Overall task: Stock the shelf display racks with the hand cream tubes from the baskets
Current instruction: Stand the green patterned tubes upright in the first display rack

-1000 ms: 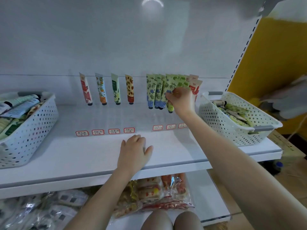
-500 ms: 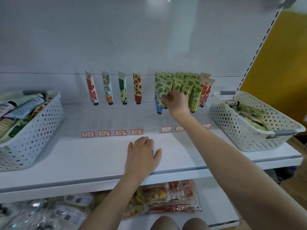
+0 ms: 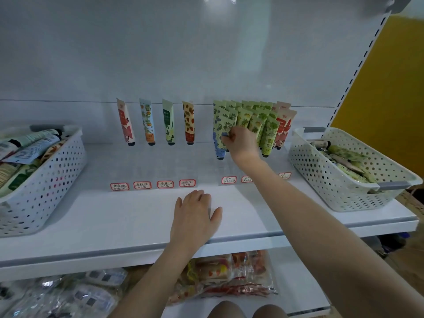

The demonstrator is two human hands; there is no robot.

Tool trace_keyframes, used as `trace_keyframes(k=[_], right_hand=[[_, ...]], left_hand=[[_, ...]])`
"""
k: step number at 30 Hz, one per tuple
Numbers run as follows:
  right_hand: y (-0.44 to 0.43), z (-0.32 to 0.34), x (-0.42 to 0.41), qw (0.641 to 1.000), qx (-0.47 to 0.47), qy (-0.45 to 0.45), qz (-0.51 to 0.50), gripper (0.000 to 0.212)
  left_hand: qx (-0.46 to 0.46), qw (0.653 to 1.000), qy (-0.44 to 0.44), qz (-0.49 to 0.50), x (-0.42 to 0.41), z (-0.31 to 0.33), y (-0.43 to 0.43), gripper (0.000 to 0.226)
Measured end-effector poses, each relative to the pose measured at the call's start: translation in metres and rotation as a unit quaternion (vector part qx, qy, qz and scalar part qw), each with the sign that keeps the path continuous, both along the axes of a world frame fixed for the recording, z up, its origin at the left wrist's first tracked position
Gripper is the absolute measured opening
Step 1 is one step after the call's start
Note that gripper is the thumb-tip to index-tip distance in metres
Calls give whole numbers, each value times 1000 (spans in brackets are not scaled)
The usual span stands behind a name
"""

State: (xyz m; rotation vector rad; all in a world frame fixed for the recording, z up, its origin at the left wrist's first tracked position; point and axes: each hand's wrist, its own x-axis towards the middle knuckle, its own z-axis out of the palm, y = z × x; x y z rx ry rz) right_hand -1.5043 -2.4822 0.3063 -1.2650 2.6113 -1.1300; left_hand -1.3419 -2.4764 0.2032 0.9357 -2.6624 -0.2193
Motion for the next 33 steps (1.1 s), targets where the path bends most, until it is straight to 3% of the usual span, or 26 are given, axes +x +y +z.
trace_keyframes(k=[21, 28, 32, 33], right_hand=[[4, 1, 2, 1000, -8, -16, 5, 41], [21, -1, 4, 999, -4, -39, 9, 35], [45, 6, 7, 999, -12, -41, 31, 14], [52, 9, 6, 999, -17, -40, 28, 22]], left_hand=[[16, 1000, 18, -1, 0, 3, 1, 33], [36, 999, 31, -1, 2, 6, 3, 31], [59, 997, 40, -10, 4, 17, 8, 28], [50, 998, 46, -18, 4, 22, 11, 30]])
